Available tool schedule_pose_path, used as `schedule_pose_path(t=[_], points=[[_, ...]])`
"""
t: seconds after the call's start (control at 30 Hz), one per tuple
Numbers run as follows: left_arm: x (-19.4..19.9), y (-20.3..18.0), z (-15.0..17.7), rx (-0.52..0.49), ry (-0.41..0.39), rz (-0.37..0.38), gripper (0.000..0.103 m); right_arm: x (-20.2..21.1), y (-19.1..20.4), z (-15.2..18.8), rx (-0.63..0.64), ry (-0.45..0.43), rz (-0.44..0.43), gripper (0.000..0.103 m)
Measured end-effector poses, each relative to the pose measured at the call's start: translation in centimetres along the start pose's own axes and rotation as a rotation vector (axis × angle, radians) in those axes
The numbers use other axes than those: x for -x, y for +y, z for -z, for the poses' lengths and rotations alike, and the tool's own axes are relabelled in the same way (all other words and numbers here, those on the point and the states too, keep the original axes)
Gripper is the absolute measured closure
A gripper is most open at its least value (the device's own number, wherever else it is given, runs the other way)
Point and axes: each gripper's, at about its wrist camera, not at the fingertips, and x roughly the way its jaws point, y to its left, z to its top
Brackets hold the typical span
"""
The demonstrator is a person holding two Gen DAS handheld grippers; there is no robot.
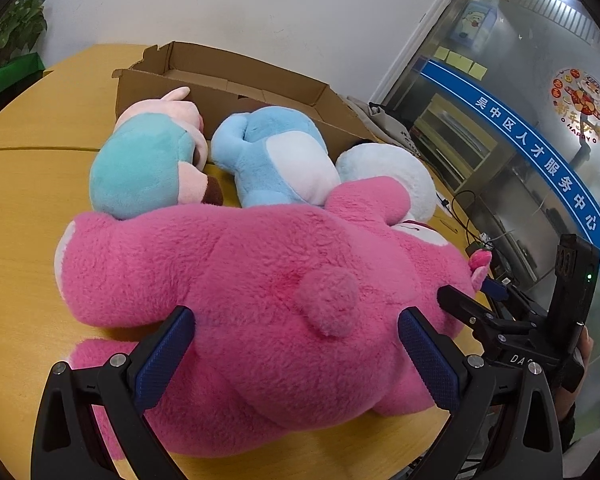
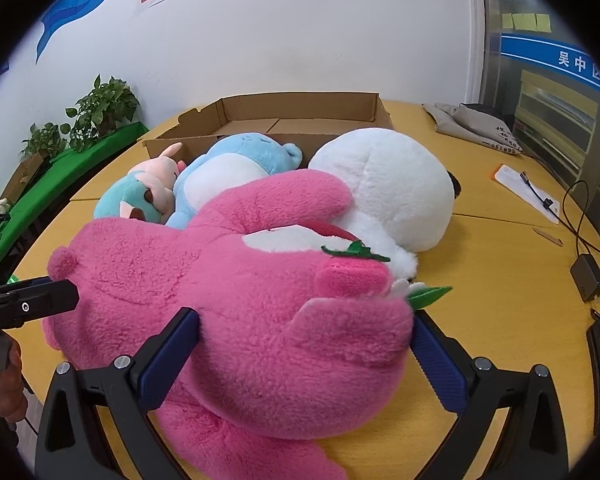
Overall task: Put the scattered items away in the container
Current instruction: 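Move both tools to the pink bear, fingers on either side of its body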
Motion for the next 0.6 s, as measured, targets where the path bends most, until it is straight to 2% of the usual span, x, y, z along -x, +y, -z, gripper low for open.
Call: schedule_pose_path(t=[0.43, 0.6], points=[[-1.6, 0.5, -0.2, 0.009, 0.034, -0.022, 0.000, -2.1, 0.2, 0.4, -0.004, -0.040, 0.009, 0.000], [-1.9, 0.9, -0.2, 0.031, 0.046, 0.004, 0.000, -1.8, 0.0, 0.5, -0.004, -0.064, -0.009, 0.000]])
